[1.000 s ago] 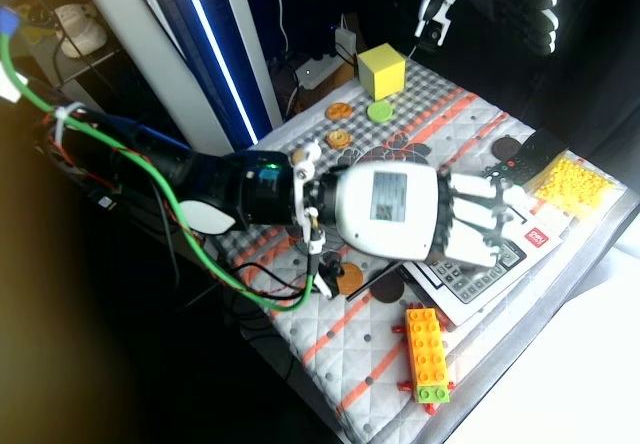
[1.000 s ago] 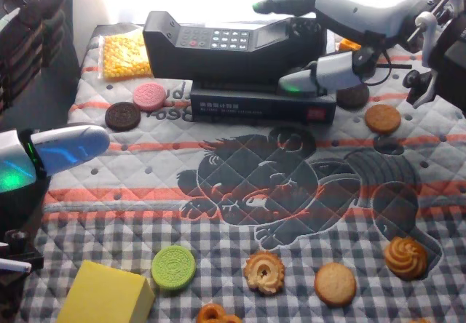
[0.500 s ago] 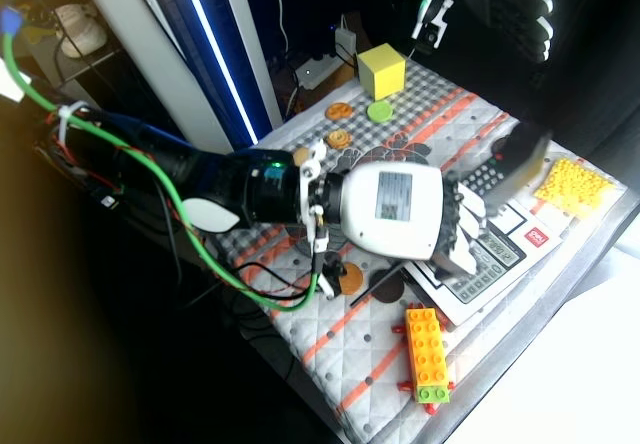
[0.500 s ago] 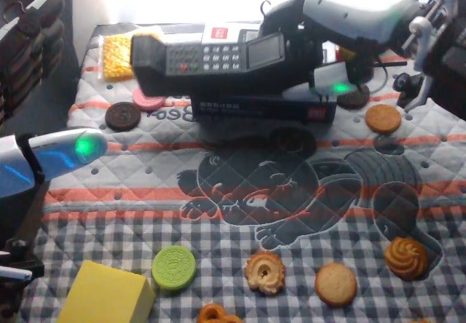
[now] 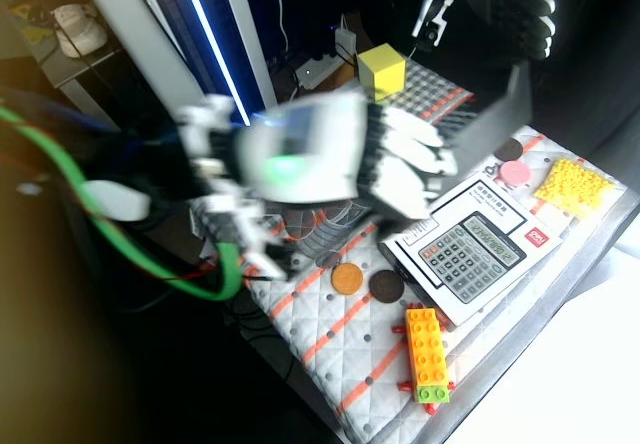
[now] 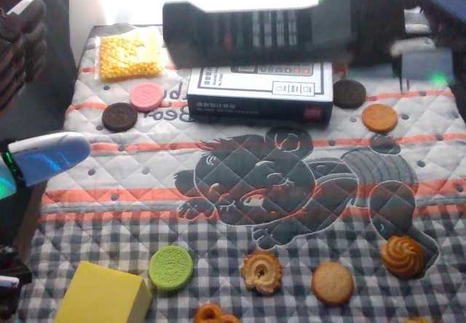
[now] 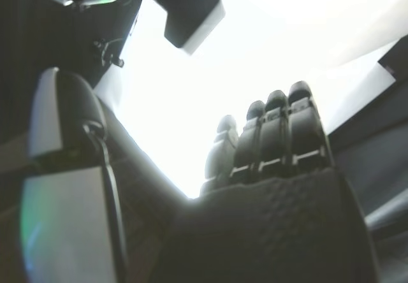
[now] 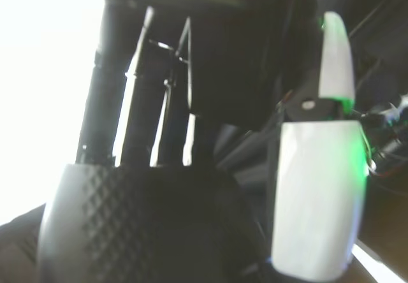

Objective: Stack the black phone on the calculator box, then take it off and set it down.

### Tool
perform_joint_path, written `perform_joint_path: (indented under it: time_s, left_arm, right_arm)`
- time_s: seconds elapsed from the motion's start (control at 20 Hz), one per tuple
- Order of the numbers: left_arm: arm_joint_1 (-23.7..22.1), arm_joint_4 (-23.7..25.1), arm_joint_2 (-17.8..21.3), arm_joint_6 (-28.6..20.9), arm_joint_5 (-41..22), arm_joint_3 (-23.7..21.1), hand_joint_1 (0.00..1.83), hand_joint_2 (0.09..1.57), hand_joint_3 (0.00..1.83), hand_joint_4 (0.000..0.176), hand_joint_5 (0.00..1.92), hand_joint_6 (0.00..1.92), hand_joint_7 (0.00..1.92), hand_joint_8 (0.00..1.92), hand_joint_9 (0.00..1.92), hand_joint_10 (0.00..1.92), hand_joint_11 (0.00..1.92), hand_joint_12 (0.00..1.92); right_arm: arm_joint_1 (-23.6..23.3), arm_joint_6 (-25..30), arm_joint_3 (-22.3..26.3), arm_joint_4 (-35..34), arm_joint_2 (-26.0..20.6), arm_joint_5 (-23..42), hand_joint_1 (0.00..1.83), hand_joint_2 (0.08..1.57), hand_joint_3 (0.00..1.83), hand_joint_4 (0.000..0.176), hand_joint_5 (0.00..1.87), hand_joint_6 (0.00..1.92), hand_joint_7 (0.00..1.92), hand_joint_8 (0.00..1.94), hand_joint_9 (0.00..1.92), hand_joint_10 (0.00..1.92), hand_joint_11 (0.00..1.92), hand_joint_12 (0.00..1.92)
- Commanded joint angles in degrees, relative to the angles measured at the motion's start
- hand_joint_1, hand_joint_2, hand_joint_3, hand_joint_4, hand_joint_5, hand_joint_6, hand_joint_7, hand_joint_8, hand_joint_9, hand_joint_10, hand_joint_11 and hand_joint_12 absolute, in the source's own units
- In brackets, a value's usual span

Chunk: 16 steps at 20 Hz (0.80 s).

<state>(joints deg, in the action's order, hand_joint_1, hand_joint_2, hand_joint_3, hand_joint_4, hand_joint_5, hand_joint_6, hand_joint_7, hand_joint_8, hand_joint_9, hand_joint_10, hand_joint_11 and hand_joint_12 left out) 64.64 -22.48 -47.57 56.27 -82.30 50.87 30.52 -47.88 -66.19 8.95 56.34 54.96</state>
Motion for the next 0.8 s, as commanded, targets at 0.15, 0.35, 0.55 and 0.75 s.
perform_joint_path:
  time_s: [0.15, 0.35, 0.55, 0.75]
  left_arm:
    - [0.91, -0.99, 0.98, -2.18, -9.21, -0.18, 0.94, 0.86, 0.01, 0.105, 0.0, 0.0, 0.0, 0.0, 0.0, 0.0, 0.0, 0.0]
    - [1.83, -1.33, 1.04, -3.69, -9.99, -0.19, 0.88, 0.88, 0.01, 0.091, 0.0, 0.0, 0.0, 0.0, 0.0, 0.0, 0.0, 0.0]
    - [1.99, -1.56, 1.04, -4.22, -9.98, -0.17, 0.88, 0.89, 0.01, 0.095, 0.0, 0.0, 0.0, 0.0, 0.0, 0.0, 0.0, 0.0]
    - [2.02, -1.57, 1.03, -4.33, -9.94, -0.18, 0.91, 0.9, 0.01, 0.08, 0.0, 0.0, 0.0, 0.0, 0.0, 0.0, 0.0, 0.0]
  right_arm:
    - [5.96, 4.24, 2.02, -2.02, -2.25, 14.22, 1.27, 1.08, 0.0, 0.0, 0.96, 0.84, 1.18, 0.82, 1.36, 0.1, 1.01, 0.74]
    - [12.88, 4.44, 3.36, -5.15, -2.84, 15.23, 1.38, 1.02, 0.0, 0.0, 1.05, 0.7, 1.41, 0.16, 1.29, 0.63, 0.97, 0.9]
    - [17.2, 5.95, 3.05, -7.03, -3.14, 15.11, 1.3, 1.03, 0.0, 0.0, 1.1, 0.58, 1.28, 0.65, 1.49, 0.1, 1.06, 0.98]
    - [19.71, 6.0, 2.09, -8.56, -2.59, 11.71, 1.29, 1.03, 0.0, 0.0, 1.1, 0.61, 1.29, 0.63, 1.47, 0.04, 1.07, 0.94]
